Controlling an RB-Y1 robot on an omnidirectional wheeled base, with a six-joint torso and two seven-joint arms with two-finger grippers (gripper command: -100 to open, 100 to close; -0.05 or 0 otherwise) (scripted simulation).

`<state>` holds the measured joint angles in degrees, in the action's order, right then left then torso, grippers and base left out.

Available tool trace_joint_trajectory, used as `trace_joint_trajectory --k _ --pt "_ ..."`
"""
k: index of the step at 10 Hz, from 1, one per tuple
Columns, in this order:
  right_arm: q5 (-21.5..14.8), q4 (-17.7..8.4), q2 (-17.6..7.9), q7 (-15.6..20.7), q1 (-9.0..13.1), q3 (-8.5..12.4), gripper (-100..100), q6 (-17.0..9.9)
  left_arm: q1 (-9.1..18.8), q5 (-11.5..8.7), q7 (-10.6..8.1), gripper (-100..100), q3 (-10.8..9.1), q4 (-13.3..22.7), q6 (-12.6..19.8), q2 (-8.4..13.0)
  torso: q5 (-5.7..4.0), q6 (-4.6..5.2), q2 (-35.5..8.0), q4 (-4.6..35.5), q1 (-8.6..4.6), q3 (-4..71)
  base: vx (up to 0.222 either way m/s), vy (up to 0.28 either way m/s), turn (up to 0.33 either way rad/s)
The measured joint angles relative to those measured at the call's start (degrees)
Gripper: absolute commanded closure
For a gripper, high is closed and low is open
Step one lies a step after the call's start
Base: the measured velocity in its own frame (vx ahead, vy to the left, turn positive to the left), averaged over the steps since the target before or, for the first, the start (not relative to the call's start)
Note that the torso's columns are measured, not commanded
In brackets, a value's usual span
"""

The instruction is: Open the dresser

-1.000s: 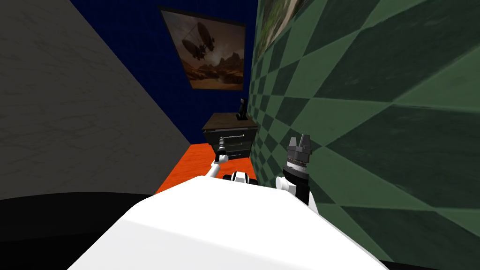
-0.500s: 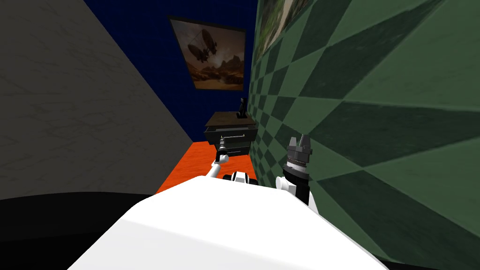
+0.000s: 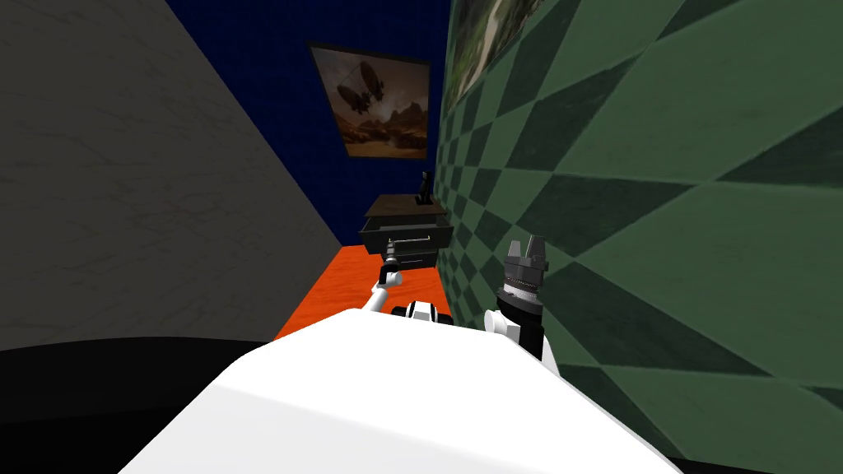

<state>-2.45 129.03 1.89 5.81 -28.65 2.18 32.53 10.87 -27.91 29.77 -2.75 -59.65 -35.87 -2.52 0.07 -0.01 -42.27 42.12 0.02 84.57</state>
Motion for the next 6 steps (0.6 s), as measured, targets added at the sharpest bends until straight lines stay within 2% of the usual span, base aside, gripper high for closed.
trace_joint_trajectory --k 1,3,6 --pt "0.0 0.0 0.0 0.0 0.0 0.0 0 0.0 -0.1 0.0 -0.02 -100 0.13 0.0 0.0 0.0 -0.01 0.00 0.1 0.0 0.02 0.0 -0.131 -0.046 0.109" --pt "0.0 0.0 0.0 0.0 0.0 0.0 0 0.0 1.2 -0.3 0.84 -100 -0.59 -1.6 2.8 0.0 -0.04 0.01 0.5 0.0 0.09 0.3 -0.024 -0.025 0.080" --pt "0.0 0.0 0.0 0.0 0.0 0.0 0 0.0 4.8 -0.8 1.36 -100 -1.60 -0.3 5.3 0.4 -0.08 0.02 0.0 0.2 -0.03 0.0 -0.016 -0.020 0.066"
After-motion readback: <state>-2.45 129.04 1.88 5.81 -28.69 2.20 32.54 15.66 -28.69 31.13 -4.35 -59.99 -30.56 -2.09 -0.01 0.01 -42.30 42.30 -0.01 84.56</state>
